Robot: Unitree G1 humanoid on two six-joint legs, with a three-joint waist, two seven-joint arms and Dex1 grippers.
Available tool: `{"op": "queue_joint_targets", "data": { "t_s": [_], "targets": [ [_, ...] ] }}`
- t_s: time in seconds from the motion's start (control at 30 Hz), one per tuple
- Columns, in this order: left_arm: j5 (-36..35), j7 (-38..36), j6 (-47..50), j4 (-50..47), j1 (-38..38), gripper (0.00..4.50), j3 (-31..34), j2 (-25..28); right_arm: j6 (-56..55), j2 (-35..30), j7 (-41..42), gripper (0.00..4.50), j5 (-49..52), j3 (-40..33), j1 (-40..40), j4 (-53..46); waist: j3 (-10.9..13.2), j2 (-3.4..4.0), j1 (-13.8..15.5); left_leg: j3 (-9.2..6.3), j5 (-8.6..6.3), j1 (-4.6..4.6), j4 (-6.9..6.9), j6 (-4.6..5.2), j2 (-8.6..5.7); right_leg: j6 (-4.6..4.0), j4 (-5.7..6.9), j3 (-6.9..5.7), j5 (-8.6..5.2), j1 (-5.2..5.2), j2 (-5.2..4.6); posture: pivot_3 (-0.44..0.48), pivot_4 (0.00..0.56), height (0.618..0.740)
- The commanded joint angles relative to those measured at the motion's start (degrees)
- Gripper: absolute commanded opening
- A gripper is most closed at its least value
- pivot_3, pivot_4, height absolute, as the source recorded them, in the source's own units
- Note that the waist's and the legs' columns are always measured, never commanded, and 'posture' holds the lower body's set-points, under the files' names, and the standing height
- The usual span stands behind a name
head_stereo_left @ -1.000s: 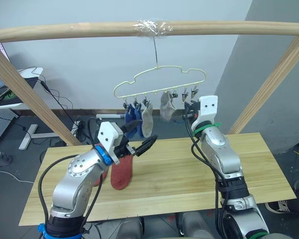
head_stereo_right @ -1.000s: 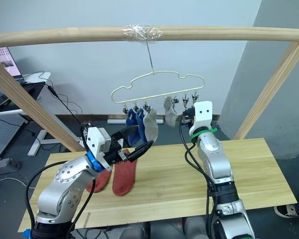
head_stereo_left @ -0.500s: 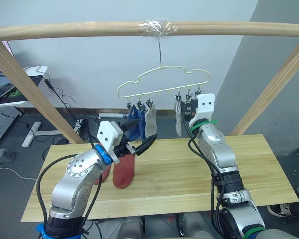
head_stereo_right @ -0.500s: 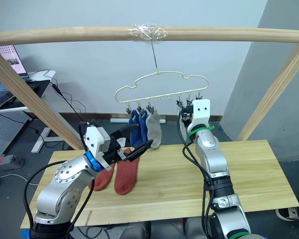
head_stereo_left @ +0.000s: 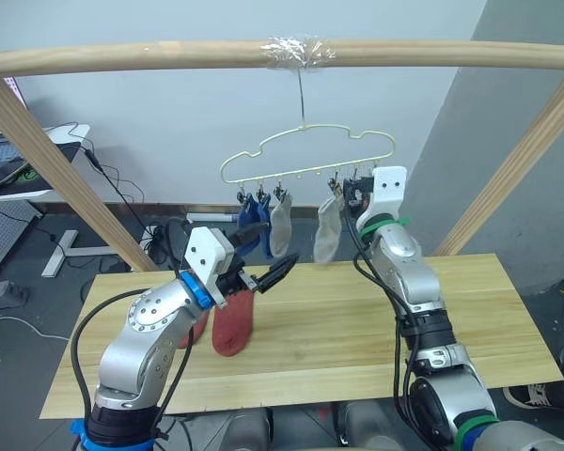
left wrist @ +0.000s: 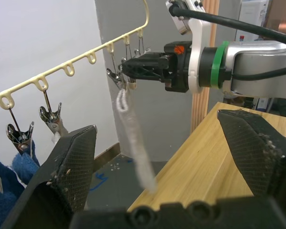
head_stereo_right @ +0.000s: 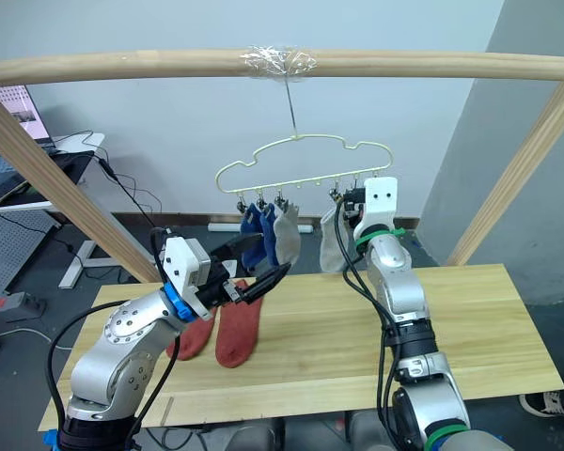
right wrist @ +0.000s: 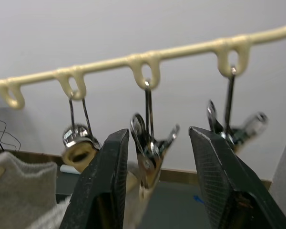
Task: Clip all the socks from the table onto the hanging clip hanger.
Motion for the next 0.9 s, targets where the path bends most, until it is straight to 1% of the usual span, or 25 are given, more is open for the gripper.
{"op": "queue_joint_targets", "data": {
  "t_s": [0.03,0.43,0.9],
  "targets": [
    [-1.05,0.5,-0.84,-2.04,-0.58,4.5,0.12,-0.39,-2.12,0.59,0.38,2.04,-0.03,-0.29,-2.24,-0.01,0.0,0.0,0.0,0.01,0.0,0.0,0.0,0.0,0.0,0.0,0.0,0.01,0.0,0.0,0.0,0.032,0.134,0.74],
    [-1.96,0.9,-0.68,-2.56,0.0,4.5,0.27,-0.31,-2.5,1.96,2.09,2.04,0.75,-0.13,-3.55,2.05,0.0,0.0,0.05,-0.01,0.0,0.0,0.0,0.0,0.0,-0.02,0.01,0.0,0.01,0.0,0.0,0.042,0.134,0.74],
    [-1.76,1.29,-0.94,-3.0,0.1,4.5,-0.64,-0.77,-2.6,1.91,2.24,2.04,0.6,-0.33,-3.99,2.36,0.0,0.0,0.08,0.0,0.0,0.0,0.01,0.0,0.0,-0.03,0.02,0.0,0.02,0.0,0.0,0.044,0.13,0.74]
  ]
}}
